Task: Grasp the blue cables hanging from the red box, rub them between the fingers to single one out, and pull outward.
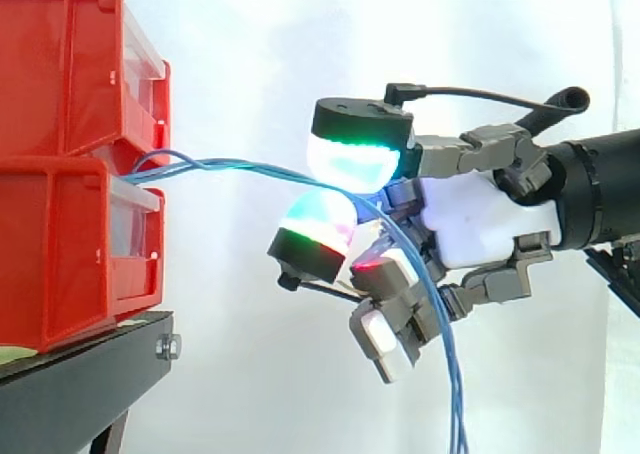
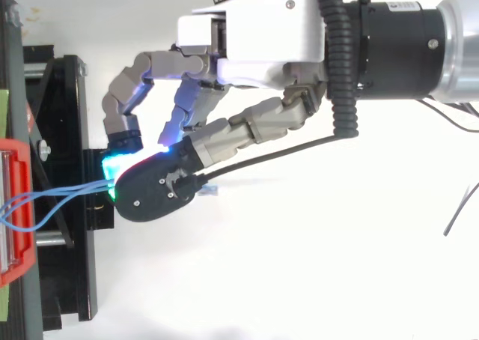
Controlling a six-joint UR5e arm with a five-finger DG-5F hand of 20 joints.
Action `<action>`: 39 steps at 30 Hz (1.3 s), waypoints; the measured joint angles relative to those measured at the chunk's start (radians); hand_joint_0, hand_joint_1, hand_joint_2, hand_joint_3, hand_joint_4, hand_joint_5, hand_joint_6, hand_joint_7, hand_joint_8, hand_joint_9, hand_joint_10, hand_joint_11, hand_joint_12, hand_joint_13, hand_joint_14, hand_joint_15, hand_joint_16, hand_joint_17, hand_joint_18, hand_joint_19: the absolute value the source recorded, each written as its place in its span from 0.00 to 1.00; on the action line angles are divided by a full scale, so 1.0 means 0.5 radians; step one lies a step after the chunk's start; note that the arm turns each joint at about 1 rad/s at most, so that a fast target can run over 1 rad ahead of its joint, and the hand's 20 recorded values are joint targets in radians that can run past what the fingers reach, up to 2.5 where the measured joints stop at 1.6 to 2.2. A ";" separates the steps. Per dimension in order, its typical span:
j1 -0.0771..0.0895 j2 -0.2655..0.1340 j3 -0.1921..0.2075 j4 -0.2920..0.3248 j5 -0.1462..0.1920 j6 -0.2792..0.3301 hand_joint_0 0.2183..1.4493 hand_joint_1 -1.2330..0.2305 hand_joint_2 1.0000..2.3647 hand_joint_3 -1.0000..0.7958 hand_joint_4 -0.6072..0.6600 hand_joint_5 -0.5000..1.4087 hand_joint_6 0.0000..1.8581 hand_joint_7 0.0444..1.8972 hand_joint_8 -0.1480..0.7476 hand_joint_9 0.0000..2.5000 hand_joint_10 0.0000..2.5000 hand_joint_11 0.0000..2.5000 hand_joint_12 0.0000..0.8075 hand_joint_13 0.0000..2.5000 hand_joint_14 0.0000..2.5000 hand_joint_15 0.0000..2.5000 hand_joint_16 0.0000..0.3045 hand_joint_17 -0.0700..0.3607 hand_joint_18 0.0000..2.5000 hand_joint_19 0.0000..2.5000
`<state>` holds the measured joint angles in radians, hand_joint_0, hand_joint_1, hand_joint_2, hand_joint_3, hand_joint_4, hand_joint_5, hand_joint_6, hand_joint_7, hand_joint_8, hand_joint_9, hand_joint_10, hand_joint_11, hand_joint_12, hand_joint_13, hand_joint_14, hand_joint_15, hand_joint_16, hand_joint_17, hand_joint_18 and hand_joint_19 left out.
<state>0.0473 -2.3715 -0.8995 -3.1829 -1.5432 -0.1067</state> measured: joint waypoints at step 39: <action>0.001 0.000 0.008 -0.043 0.003 -0.001 0.50 0.21 0.01 0.34 0.36 0.16 0.50 0.52 0.47 0.42 0.01 0.37 0.44 0.36 0.01 0.23 0.16 0.41 0.28 0.22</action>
<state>0.0476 -2.3715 -0.8954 -3.2045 -1.5417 -0.1074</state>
